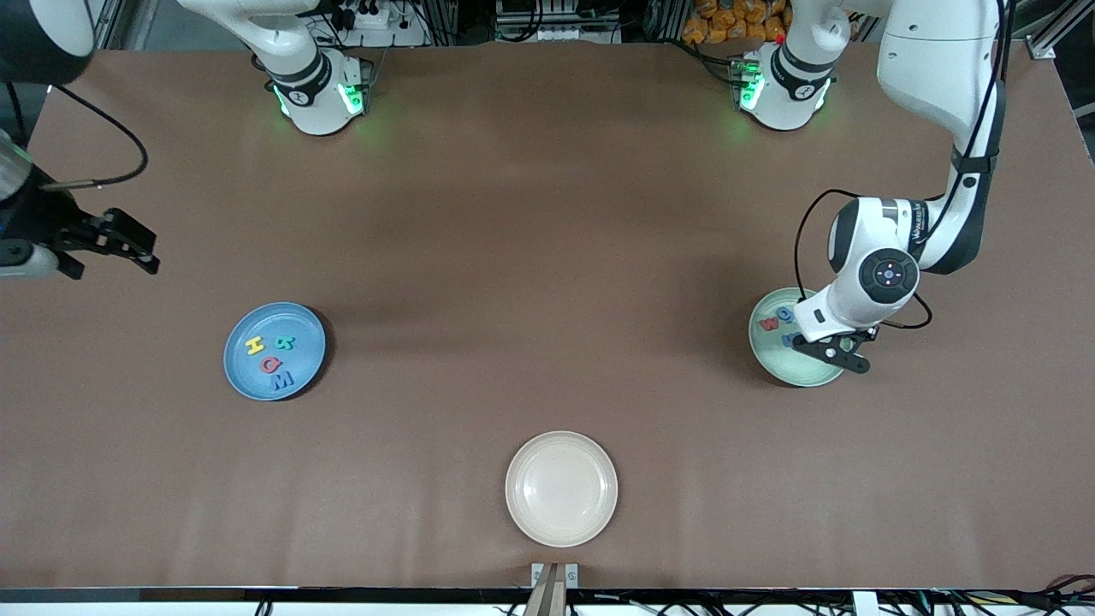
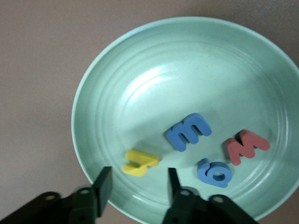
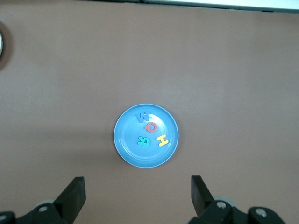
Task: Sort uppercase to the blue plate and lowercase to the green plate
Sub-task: 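Open the left gripper over the green plate and lift away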
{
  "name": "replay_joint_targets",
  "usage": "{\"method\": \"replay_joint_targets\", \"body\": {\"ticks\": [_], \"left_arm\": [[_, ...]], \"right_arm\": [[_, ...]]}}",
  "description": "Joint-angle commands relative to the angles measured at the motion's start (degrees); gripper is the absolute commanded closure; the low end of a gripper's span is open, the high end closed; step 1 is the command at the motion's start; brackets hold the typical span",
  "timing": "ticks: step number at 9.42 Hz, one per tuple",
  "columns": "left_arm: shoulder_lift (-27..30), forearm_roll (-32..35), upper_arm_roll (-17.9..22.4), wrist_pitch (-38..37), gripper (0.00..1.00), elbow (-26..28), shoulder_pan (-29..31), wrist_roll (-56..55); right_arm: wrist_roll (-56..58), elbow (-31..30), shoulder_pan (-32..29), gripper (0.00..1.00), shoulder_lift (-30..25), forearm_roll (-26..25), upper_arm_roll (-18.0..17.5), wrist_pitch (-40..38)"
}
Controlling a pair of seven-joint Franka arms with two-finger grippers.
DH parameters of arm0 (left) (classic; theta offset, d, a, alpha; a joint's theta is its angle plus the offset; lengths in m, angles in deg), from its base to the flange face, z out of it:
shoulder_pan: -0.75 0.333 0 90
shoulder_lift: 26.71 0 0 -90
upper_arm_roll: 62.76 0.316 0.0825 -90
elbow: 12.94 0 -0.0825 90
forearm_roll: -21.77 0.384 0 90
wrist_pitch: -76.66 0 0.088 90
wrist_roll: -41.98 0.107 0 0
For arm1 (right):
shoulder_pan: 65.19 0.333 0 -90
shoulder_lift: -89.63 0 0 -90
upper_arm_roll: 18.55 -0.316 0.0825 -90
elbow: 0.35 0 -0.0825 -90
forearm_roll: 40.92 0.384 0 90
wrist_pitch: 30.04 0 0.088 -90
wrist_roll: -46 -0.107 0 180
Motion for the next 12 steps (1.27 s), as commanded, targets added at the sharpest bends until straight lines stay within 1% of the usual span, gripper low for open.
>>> {"method": "replay_joint_targets", "body": {"ticks": [1,2,3,4,5,6,7,8,9,10,12], "left_arm": [[3.18,-2.75,0.09,0.58,0.00,1.70,0.04,1.34],[5.02,-4.42,0.26,0.05,0.00,1.62,1.00,1.34],[7.91,-5.04,0.26,-0.73,0.00,1.53,3.19,0.73],[10.81,-5.14,0.18,-3.09,0.00,0.31,4.69,-0.58],[13.02,-5.14,0.09,-7.38,0.00,-2.57,5.57,-2.34],[14.43,-5.23,-0.26,-13.69,0.00,-7.65,6.02,-4.53],[14.79,-5.84,-0.44,-21.23,0.00,-14.31,6.54,-7.08],[15.06,-7.32,-2.79,-28.27,0.00,-21.17,9.25,-10.06],[16.54,-7.42,-5.95,-33.47,0.00,-26.63,11.97,-14.35],[19.43,-7.16,-8.76,-34.22,0.00,-27.90,13.30,-19.44],[23.65,-6.64,-15.17,-34.23,0.00,-28.01,17.33,-30.15]], "right_arm": [[-4.02,6.90,-0.04,0.00,0.66,-0.86,-0.23,-6.00],[-6.74,8.85,0.74,0.00,0.75,-0.60,-0.50,-7.52],[-6.77,9.05,0.75,0.00,0.67,-0.60,-0.50,-7.71],[-6.42,9.13,0.49,0.00,0.40,-0.42,-0.32,-8.93],[-6.77,10.09,0.40,0.00,0.31,-0.25,-0.24,-12.94],[-6.68,11.32,0.22,0.00,0.49,-0.24,-0.23,-15.59],[-5.98,11.51,-0.13,0.00,0.58,-0.33,-0.15,-15.88],[-3.98,11.51,-0.39,0.00,0.58,-0.42,-0.15,-15.88],[-3.43,11.51,-1.00,0.00,0.58,-0.25,-0.15,-15.88],[-3.78,11.68,-1.36,0.00,0.75,-0.33,-0.23,-15.36],[-3.87,11.95,-0.75,0.00,0.75,-0.95,-0.58,-15.27]]}}
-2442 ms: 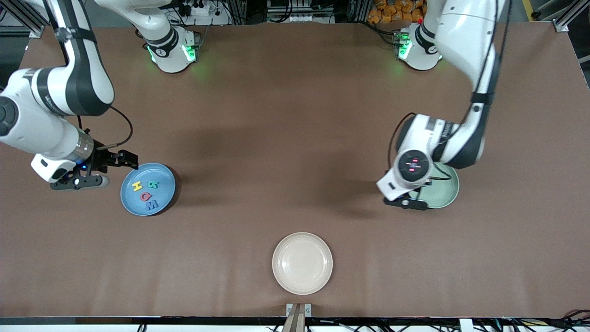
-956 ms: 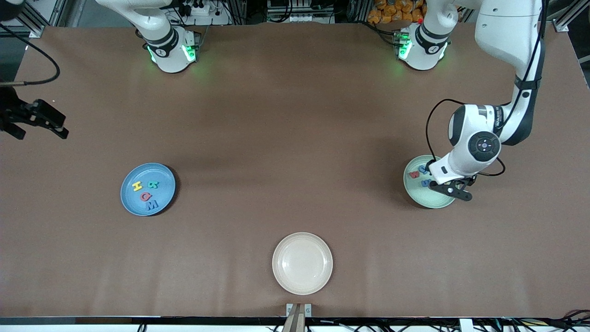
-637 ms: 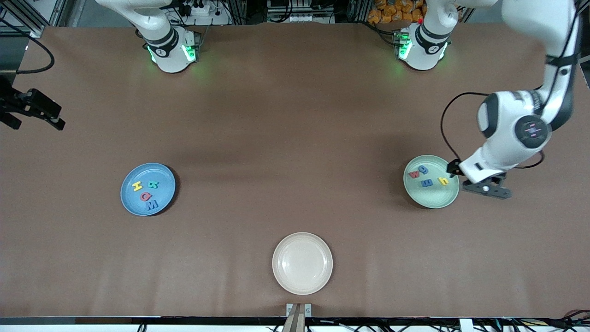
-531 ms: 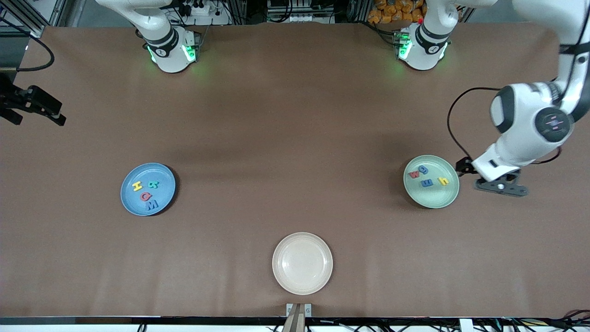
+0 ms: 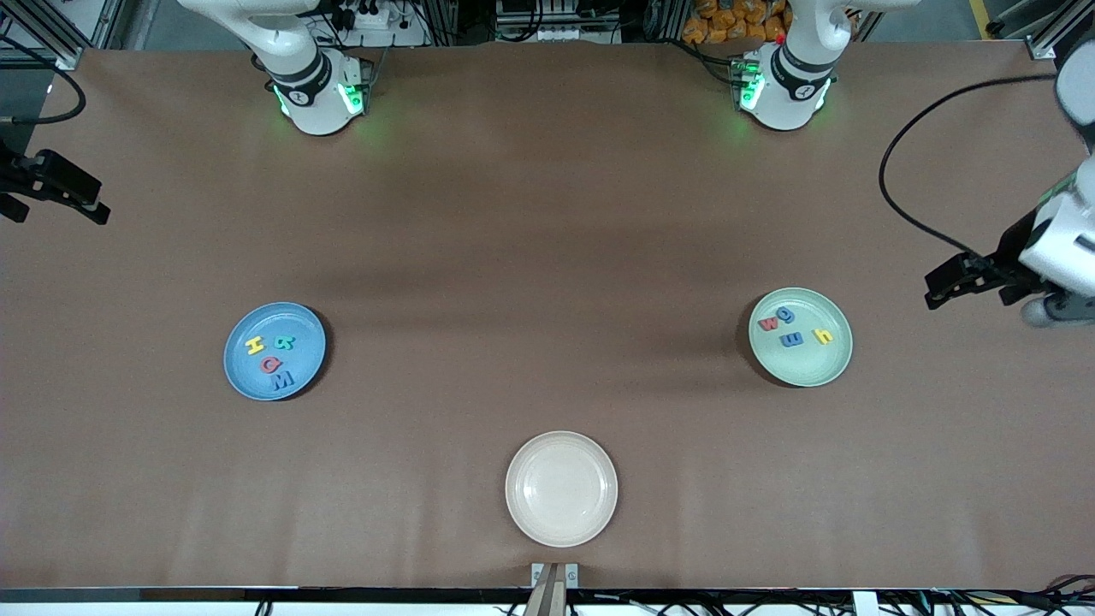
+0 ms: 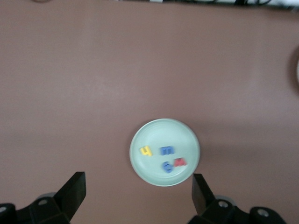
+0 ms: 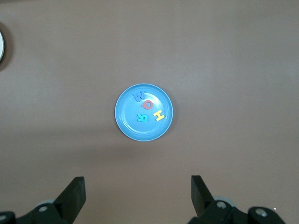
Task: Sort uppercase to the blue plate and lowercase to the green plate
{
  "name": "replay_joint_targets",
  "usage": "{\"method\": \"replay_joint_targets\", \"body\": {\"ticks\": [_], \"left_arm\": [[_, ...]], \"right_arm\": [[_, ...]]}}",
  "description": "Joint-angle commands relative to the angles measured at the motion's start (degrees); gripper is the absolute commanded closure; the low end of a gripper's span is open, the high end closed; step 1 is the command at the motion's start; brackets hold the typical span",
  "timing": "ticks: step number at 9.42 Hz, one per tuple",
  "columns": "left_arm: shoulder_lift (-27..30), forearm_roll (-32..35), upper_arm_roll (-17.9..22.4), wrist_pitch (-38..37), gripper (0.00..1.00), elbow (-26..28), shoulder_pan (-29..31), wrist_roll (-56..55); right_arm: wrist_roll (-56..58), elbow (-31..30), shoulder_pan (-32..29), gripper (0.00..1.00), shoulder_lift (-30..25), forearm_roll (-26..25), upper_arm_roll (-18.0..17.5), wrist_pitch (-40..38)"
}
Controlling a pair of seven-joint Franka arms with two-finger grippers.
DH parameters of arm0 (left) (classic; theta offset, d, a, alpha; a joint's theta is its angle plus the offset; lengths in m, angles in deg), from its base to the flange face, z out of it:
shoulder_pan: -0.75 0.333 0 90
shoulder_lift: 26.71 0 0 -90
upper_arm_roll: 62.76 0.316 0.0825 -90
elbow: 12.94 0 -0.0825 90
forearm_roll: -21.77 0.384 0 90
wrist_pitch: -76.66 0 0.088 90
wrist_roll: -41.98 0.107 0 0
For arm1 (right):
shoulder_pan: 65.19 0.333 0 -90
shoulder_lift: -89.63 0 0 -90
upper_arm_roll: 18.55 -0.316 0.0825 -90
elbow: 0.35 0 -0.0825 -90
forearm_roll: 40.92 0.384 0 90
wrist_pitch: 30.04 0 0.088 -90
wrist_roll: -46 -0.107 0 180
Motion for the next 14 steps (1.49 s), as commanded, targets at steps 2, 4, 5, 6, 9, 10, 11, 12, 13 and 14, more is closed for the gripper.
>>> {"method": "replay_joint_targets", "body": {"ticks": [2,4,5,6,9,10,11,12,13,14], "left_arm": [[4.10,2.49,-7.47,-0.88,0.00,-0.72,5.44,-11.77],[5.33,2.87,-7.65,-1.49,0.00,-0.99,5.44,-11.80],[5.51,2.08,-7.82,-2.36,0.00,-0.99,5.26,-11.97],[5.60,2.08,-7.74,-3.68,0.00,-1.17,5.26,-11.79],[5.78,2.08,-8.62,-5.18,0.00,-1.52,5.00,-12.49],[5.78,1.99,-8.53,-5.62,0.00,-1.43,5.00,-12.41],[5.78,2.08,-8.70,-6.67,0.00,-1.43,4.91,-12.49],[5.78,2.08,-8.79,-7.90,0.00,-1.43,4.82,-12.32],[5.69,2.08,-8.88,-8.69,0.00,-1.26,4.82,-12.32],[5.69,2.16,-8.79,-8.79,0.00,-1.25,4.73,-12.23]], "right_arm": [[0.52,2.12,-0.60,0.00,0.47,-0.32,-0.70,-1.02],[0.78,2.12,-0.60,0.00,0.39,-0.32,-0.70,-1.20],[0.79,2.21,-0.60,0.00,0.38,-0.32,-0.70,-1.20],[0.70,2.21,-0.60,0.00,0.38,-0.32,-0.70,-1.20],[0.87,2.21,-0.60,0.00,0.12,-0.23,-0.70,-1.38],[0.87,2.38,-0.60,0.00,0.12,-0.32,-0.62,-1.82],[0.87,2.39,-0.69,0.00,0.12,-0.32,-0.53,-2.17],[0.79,2.39,-0.69,0.00,0.12,-0.32,-0.53,-2.69],[0.79,2.39,-0.69,0.00,0.12,-0.32,-0.53,-2.70],[0.87,2.39,-0.69,0.00,0.12,-0.32,-0.53,-2.79]]}}
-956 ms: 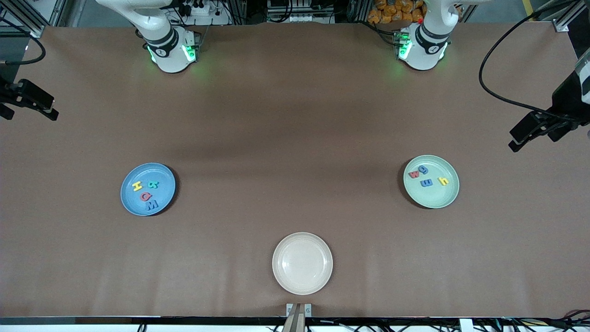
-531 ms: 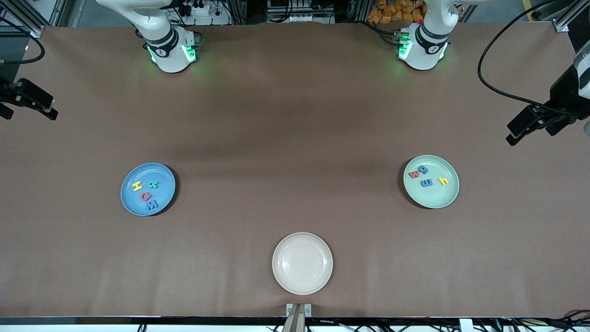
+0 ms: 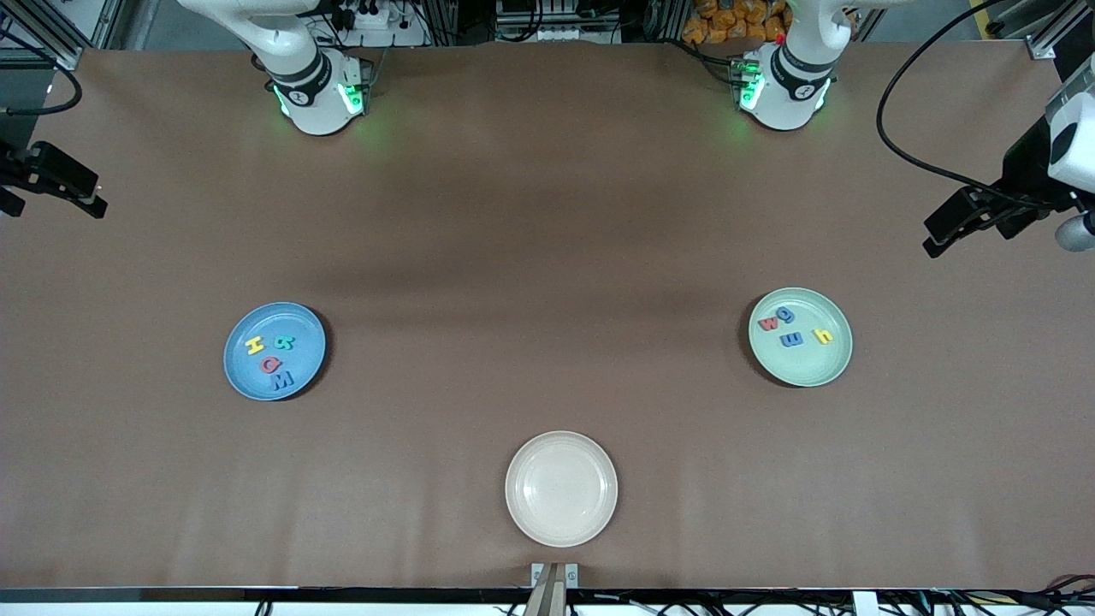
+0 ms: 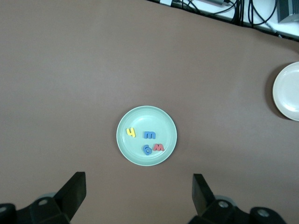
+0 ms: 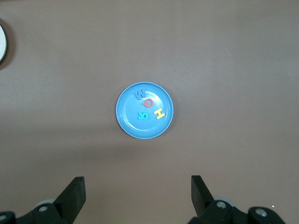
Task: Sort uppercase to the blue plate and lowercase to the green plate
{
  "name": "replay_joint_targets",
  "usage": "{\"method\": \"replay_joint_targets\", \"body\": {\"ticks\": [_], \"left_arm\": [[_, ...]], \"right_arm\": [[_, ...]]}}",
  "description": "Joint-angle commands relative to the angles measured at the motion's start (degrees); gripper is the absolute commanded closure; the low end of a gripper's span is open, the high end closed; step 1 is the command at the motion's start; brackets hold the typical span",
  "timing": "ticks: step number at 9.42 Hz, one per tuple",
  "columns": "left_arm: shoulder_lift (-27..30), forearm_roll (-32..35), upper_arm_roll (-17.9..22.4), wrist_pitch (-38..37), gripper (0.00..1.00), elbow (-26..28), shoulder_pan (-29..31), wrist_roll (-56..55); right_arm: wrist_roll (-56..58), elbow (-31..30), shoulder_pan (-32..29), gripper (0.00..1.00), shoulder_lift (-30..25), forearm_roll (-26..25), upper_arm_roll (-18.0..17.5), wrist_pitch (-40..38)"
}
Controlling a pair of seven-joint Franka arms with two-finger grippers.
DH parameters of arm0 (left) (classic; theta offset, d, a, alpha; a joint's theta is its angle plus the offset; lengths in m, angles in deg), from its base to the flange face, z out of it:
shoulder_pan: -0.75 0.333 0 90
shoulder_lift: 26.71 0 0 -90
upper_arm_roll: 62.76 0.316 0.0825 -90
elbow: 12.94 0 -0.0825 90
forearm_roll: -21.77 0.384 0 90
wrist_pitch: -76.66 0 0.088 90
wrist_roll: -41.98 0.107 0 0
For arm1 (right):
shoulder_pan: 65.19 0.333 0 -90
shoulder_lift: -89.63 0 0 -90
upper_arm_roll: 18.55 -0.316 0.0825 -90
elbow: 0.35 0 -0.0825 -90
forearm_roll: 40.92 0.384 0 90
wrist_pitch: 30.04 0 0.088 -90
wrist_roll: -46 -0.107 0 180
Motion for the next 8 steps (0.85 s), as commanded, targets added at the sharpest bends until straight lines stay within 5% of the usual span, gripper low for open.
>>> {"method": "replay_joint_targets", "body": {"ticks": [1,6,8], "left_arm": [[0.44,1.01,-0.23,-1.36,0.00,-0.34,-0.67,-0.78],[0.44,1.36,-0.48,-2.59,0.00,-0.51,-0.16,-0.34],[0.35,1.28,-4.68,-2.59,0.00,-0.42,4.13,-0.51]], "right_arm": [[0.78,1.06,-0.69,0.00,0.00,-0.32,-0.37,-1.12],[0.69,1.06,-0.69,0.00,0.00,-0.32,-0.28,-1.83],[0.69,1.14,-0.77,0.00,0.00,-0.32,-0.19,-1.83]]}}
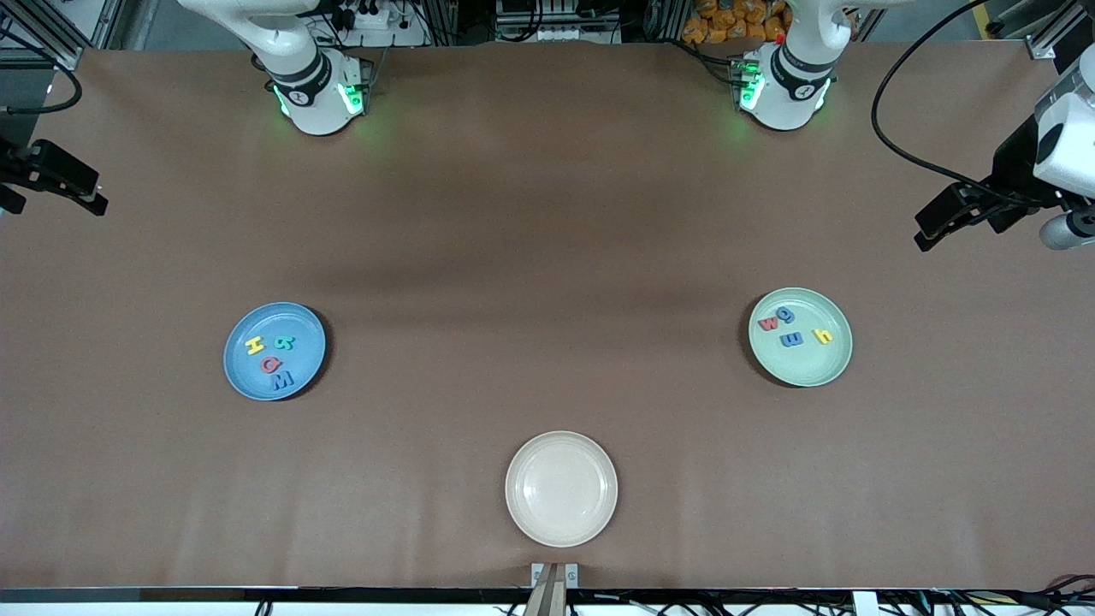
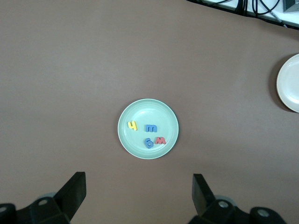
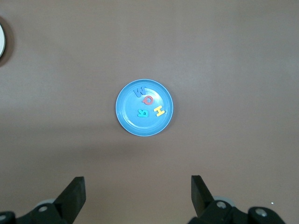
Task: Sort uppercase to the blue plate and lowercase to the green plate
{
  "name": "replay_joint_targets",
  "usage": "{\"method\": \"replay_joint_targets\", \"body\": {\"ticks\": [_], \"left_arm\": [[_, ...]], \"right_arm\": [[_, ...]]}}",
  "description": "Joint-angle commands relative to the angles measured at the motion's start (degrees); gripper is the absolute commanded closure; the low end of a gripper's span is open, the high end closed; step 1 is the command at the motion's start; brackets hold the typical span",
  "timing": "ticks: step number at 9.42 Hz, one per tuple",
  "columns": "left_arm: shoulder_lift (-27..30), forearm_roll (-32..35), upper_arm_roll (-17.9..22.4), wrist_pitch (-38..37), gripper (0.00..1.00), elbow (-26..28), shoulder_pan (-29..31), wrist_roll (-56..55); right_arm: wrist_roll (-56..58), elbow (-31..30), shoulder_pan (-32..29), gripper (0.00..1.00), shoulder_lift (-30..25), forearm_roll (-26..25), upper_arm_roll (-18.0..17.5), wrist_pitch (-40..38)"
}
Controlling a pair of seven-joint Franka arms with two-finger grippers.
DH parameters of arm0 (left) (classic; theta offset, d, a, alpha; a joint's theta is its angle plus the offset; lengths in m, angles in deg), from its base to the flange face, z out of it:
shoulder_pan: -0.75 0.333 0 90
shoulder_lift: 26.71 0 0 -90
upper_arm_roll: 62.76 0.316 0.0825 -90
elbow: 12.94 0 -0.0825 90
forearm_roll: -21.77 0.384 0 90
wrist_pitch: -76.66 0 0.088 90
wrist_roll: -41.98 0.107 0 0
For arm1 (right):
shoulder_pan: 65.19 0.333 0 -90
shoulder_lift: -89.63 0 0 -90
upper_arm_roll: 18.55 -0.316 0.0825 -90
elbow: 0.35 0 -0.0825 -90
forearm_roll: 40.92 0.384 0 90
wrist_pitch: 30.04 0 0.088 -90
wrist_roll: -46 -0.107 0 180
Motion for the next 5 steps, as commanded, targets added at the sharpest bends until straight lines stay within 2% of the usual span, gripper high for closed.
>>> {"method": "replay_joint_targets", "body": {"ticks": [1,5], "left_arm": [[0.26,1.27,-3.58,-1.01,0.00,-0.42,3.06,-0.43],[0.35,0.92,-3.76,-1.01,0.00,-0.42,3.76,-0.42]], "right_arm": [[0.68,1.01,-0.77,0.00,-0.09,-0.32,-0.36,-1.04],[0.68,1.01,-0.85,0.00,-0.09,-0.41,-0.27,-1.48]]}}
